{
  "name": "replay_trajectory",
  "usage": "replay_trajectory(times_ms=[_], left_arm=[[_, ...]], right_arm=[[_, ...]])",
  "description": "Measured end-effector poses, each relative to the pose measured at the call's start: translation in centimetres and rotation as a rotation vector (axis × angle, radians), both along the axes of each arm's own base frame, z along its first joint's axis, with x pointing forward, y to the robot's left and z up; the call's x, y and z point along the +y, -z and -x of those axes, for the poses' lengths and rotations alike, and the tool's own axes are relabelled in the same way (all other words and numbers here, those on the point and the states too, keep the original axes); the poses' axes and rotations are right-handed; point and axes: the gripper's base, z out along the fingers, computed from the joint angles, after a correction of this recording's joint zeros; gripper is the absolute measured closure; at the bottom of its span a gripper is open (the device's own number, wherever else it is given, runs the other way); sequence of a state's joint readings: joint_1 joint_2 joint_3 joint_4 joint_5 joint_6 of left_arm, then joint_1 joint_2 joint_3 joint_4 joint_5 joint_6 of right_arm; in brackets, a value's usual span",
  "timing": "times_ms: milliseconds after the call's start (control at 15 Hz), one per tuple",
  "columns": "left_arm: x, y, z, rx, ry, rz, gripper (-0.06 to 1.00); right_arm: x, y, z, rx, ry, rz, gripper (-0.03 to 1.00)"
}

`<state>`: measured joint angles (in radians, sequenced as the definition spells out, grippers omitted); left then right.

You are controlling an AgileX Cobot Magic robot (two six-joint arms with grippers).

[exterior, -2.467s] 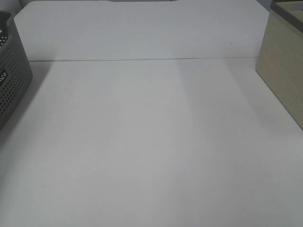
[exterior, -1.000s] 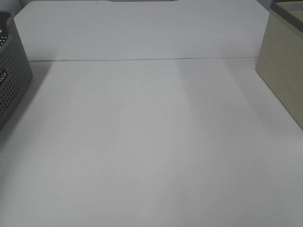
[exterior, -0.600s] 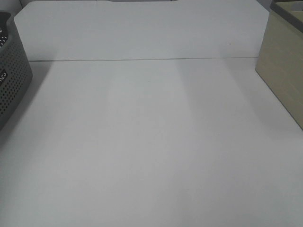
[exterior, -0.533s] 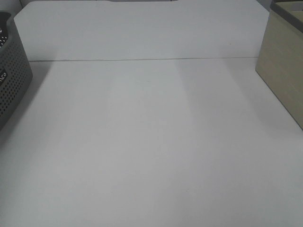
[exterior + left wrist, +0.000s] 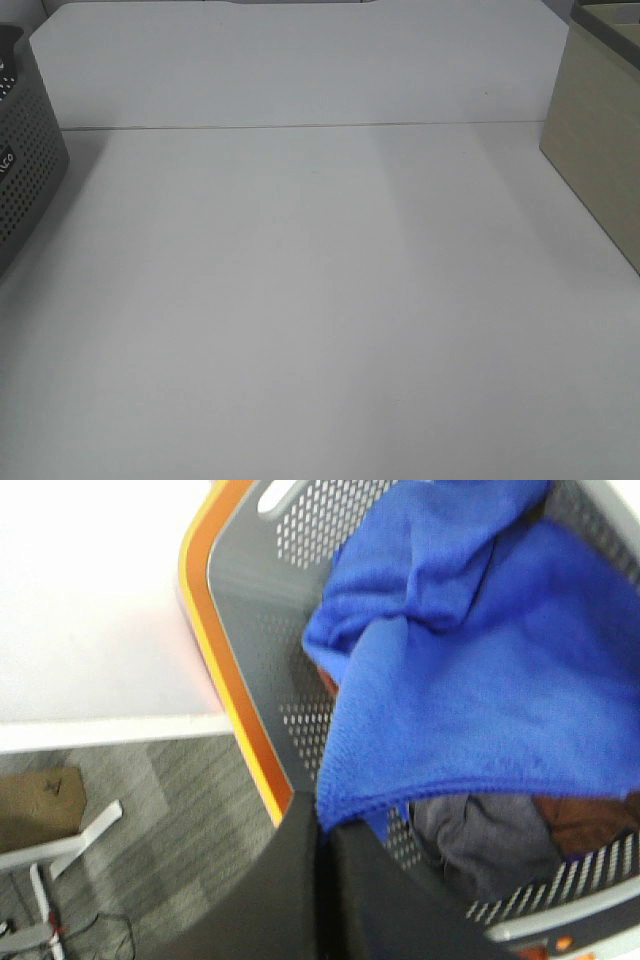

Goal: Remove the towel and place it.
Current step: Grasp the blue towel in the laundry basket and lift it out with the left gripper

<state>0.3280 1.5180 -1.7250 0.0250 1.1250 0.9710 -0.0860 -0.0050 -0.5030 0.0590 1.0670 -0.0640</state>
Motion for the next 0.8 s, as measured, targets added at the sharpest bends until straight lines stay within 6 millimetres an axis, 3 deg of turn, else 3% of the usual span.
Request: replay_trajectory(times_ms=[400, 800], left_arm=[[-2.2, -4.6, 0.6, -0.178, 0.077, 0.083, 0.94], [-7.9, -9.1, 1.3, -0.31, 0.267, 0.06, 0.94]], right_arm=[[0.0, 0.0, 0.0, 0.0, 0.0, 0.0, 0.2], [0.0, 0.0, 0.0, 0.0, 0.0, 0.0, 0.2]])
